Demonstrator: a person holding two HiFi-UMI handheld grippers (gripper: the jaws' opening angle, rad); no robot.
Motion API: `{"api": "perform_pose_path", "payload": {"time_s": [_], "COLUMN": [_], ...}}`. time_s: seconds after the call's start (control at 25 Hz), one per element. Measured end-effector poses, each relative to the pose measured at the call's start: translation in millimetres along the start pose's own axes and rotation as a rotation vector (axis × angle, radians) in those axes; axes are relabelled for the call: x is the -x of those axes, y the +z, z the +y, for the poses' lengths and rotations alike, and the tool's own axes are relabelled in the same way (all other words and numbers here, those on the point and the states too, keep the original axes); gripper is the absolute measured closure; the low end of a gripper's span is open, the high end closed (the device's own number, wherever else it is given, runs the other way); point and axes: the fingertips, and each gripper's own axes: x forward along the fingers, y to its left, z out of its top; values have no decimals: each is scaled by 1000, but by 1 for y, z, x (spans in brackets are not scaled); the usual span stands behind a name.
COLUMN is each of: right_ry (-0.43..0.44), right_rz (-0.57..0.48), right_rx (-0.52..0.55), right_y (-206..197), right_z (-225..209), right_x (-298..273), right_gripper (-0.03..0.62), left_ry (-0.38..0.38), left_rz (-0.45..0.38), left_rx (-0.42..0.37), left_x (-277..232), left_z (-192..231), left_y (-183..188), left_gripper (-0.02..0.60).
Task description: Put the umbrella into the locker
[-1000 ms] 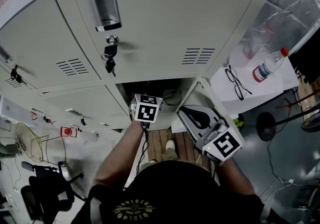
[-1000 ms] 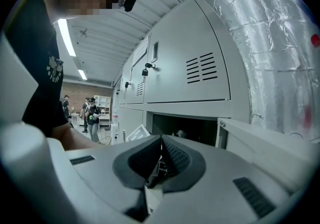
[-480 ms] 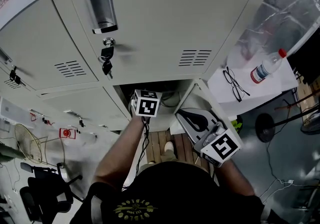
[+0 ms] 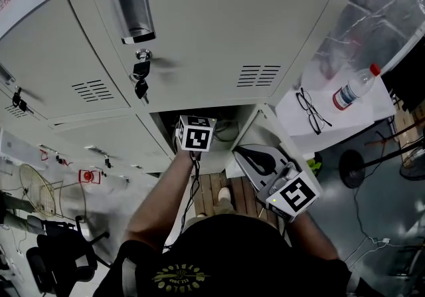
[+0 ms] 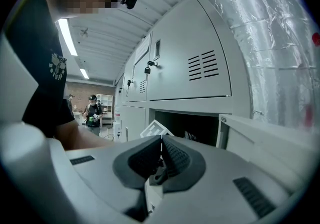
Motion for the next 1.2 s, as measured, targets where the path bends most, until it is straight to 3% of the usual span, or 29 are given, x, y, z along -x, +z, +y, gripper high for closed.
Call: {"api": "perform_pose_path", "payload": {"time_s": [0.24, 0.4, 0.64, 1.2], "right_ry": [3, 9, 11, 7], "right_rz": [6, 3, 5, -8], "right_rx": [-8, -7, -12, -19], "right_y": [-2, -2, -3, 0], "right_z": [2, 4, 6, 11], "right_x": [-1, -2, -3, -1], "right_gripper": [565, 566, 565, 566], "left_ry": [-2, 16, -36, -96], "left_rz": [-22, -99, -59, -71], "left_rx": [-27, -75, -21, 19], "left_x": [1, 7, 5, 37], "left_z": [6, 7, 4, -14], "left_y": [6, 21, 12, 10], "left_gripper": [227, 212, 212, 213]}}
